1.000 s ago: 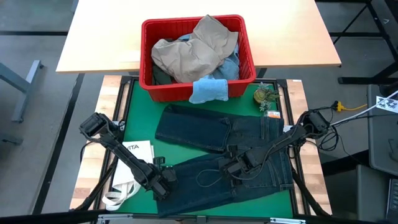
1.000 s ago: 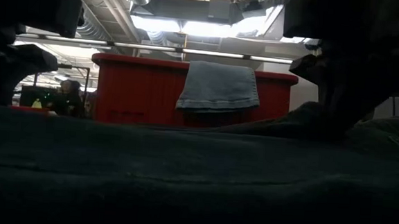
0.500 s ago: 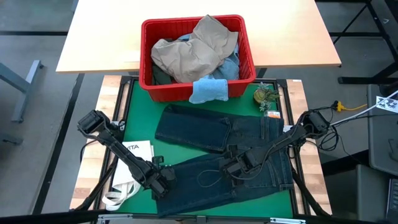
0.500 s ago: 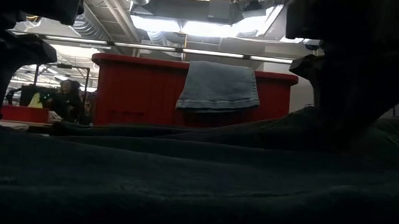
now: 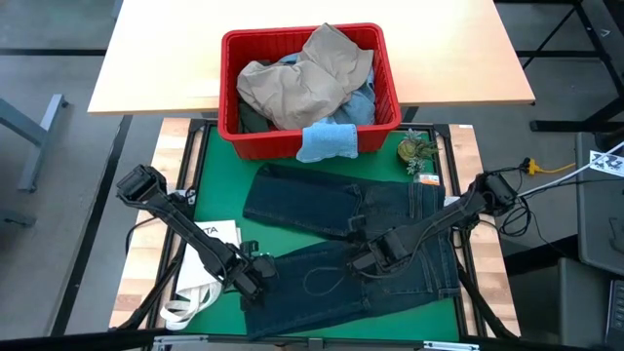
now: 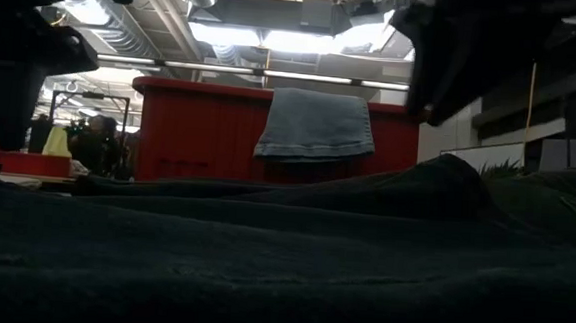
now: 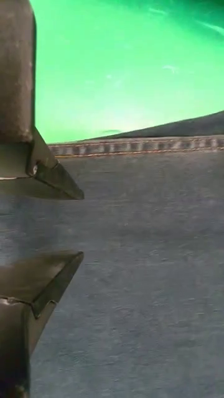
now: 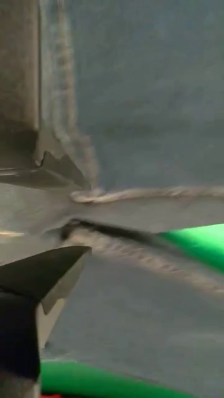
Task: Fold Laundry from Bin
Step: Fold the dark blue pants
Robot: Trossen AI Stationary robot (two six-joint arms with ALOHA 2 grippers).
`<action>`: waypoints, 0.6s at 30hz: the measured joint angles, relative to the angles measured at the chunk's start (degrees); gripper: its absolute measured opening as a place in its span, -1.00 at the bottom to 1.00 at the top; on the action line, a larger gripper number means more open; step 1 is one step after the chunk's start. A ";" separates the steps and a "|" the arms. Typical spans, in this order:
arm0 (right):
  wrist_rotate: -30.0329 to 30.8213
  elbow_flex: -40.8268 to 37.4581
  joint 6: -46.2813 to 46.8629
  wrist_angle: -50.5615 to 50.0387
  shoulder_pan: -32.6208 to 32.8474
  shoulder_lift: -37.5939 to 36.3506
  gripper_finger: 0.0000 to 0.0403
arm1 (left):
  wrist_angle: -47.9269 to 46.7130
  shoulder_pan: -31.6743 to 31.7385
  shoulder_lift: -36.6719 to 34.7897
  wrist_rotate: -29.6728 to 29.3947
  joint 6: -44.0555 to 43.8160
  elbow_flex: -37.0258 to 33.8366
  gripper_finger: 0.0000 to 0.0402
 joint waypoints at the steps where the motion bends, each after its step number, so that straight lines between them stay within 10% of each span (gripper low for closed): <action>1: -0.08 0.00 -1.59 1.98 0.20 0.40 -0.23 | 0.33 0.00 0.02 -0.44 0.00 0.00 -0.33; 18: 4.68 -0.37 -7.19 0.68 0.68 14.58 -0.23 | 0.97 -1.09 4.67 -4.93 -0.04 0.04 -0.33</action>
